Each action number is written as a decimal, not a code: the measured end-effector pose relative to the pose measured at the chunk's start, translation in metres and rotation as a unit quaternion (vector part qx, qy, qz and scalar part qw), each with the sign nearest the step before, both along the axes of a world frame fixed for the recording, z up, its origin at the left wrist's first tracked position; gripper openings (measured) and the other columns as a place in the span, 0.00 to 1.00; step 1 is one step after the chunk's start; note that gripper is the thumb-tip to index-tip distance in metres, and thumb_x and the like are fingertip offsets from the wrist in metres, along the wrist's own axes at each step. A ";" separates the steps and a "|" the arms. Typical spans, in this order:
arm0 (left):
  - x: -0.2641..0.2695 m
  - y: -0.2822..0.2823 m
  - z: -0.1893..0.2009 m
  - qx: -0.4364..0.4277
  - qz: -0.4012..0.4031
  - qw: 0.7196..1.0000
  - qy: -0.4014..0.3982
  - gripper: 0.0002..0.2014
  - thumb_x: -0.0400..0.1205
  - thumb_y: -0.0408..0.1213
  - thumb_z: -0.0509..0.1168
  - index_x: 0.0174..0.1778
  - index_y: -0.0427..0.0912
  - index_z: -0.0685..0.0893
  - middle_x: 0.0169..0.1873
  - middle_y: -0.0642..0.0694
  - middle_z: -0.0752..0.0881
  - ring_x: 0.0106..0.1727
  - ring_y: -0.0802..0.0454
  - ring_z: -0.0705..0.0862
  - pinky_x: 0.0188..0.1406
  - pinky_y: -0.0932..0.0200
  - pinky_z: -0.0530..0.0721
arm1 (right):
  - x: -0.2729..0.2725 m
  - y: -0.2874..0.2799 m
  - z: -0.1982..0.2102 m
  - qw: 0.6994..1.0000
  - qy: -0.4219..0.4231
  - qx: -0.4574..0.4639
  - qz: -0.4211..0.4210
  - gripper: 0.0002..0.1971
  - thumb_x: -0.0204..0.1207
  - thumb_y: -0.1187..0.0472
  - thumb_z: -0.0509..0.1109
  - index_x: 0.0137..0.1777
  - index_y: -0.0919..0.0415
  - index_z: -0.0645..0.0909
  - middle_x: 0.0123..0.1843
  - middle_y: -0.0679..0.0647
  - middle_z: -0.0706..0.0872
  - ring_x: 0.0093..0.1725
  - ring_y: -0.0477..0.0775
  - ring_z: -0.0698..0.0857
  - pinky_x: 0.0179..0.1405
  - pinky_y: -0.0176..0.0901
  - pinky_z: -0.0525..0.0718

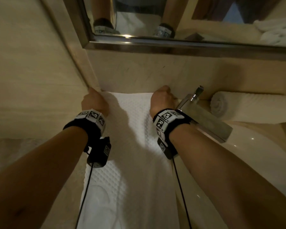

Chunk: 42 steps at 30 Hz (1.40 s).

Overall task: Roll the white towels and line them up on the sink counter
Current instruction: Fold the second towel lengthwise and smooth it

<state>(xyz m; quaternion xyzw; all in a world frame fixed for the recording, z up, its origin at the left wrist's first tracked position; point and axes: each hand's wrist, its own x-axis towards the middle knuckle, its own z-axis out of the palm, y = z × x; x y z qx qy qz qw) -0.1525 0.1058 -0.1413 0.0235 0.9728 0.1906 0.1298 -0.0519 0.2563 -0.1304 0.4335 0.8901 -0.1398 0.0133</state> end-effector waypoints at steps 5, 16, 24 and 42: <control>0.023 -0.002 -0.019 0.065 -0.052 0.992 0.100 0.24 0.81 0.32 0.61 0.72 0.28 0.65 0.65 0.27 0.73 0.64 0.30 0.74 0.62 0.42 0.74 | 0.020 -0.015 -0.003 0.993 0.014 0.010 0.114 0.22 0.80 0.66 0.58 0.73 0.69 0.63 0.71 0.67 0.70 0.66 0.66 0.75 0.60 0.52 0.76; 0.127 -0.033 -0.001 -0.066 -0.212 0.973 0.061 0.27 0.80 0.46 0.63 0.72 0.39 0.69 0.72 0.37 0.67 0.72 0.37 0.66 0.65 0.44 0.71 | 0.142 -0.077 0.002 0.958 0.017 -0.087 0.274 0.18 0.79 0.65 0.63 0.69 0.56 0.77 0.69 0.58 0.72 0.68 0.60 0.74 0.65 0.55 0.79; 0.246 -0.122 0.007 -0.084 -0.140 0.986 0.030 0.28 0.79 0.49 0.65 0.71 0.37 0.69 0.70 0.35 0.70 0.72 0.35 0.67 0.66 0.42 0.72 | 0.248 -0.146 -0.003 0.943 -0.029 -0.139 0.300 0.25 0.78 0.51 0.67 0.73 0.56 0.71 0.69 0.59 0.66 0.67 0.61 0.73 0.66 0.55 0.79; 0.399 -0.287 -0.042 0.256 0.157 0.938 -0.171 0.39 0.75 0.52 0.72 0.74 0.34 0.65 0.69 0.36 0.77 0.64 0.37 0.80 0.61 0.45 0.80 | 0.437 -0.242 -0.057 0.981 0.154 -0.093 -0.079 0.14 0.84 0.53 0.55 0.44 0.61 0.76 0.46 0.59 0.84 0.43 0.59 0.81 0.40 0.45 0.75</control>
